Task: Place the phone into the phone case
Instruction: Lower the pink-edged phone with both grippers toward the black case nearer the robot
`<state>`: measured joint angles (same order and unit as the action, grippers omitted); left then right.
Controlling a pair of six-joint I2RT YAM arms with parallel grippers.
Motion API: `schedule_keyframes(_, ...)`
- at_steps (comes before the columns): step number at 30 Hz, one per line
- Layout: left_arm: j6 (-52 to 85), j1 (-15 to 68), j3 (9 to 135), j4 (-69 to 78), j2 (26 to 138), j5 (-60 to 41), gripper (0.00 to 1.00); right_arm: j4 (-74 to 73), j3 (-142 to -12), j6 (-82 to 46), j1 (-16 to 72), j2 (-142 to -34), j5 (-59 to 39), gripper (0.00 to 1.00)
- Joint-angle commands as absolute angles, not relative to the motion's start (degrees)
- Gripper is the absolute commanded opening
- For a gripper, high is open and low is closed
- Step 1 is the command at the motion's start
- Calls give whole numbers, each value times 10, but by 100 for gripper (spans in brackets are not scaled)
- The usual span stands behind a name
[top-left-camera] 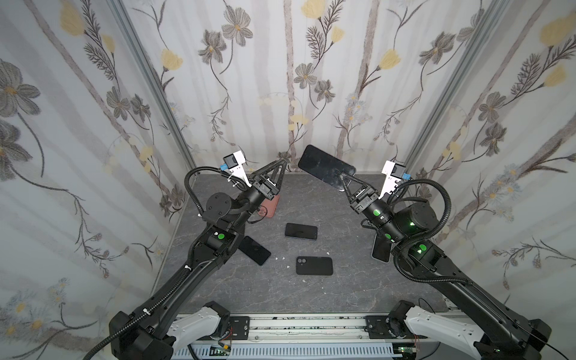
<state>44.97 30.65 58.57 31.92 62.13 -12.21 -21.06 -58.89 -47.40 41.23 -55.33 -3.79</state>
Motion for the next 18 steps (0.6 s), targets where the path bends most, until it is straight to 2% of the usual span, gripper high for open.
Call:
schedule_keyframes(1,416,306,588,272,614,-102,61,-190,-585,-467,413,-543,-15,0)
schedule_keyframes(18,348,306,580,83,611,-98,61,-26,-534,-494,413,-492,2,0)
